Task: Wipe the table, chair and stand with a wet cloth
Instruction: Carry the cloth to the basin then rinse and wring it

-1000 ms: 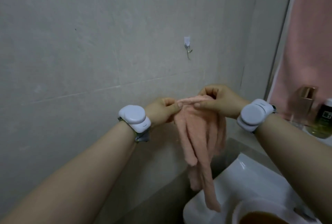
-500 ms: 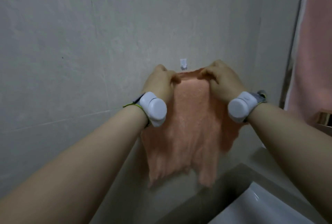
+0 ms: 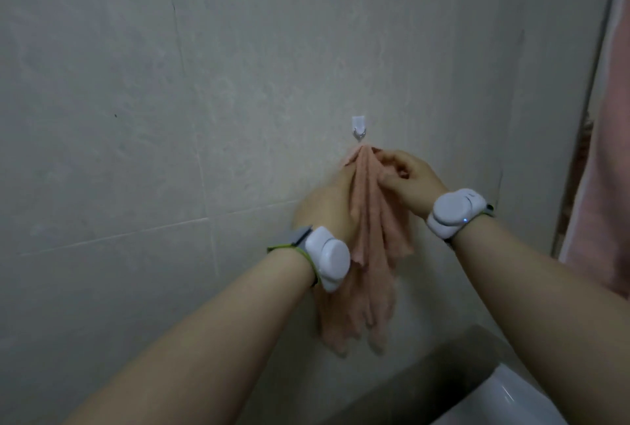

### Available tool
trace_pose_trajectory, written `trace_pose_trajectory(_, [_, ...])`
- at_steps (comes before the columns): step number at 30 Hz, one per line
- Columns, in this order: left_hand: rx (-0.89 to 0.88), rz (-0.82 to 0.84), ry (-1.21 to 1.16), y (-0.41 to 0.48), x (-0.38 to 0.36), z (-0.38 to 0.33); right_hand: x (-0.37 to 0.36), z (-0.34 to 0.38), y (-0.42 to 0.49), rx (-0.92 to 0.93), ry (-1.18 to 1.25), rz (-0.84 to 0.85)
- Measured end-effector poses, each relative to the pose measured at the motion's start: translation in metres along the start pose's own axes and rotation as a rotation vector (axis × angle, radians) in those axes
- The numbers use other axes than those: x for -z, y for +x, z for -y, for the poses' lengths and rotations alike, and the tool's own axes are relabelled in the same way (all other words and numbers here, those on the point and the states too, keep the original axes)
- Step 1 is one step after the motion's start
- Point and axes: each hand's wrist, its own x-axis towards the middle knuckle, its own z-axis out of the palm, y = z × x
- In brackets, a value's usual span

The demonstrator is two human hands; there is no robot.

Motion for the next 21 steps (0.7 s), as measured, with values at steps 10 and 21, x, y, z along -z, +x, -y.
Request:
trace_pose_trajectory(10, [0.391, 0.015, -0.634, -0.089, -0.079, 0.011, -0.043, -0.071, -0.100, -0.373, 0.421, 0.006])
trace_pose_trajectory(21, [0.562, 0.447, -0.389, -0.143, -0.132, 0.040, -0.057, -0.129, -0.184, -0.711, 0.226, 0.146])
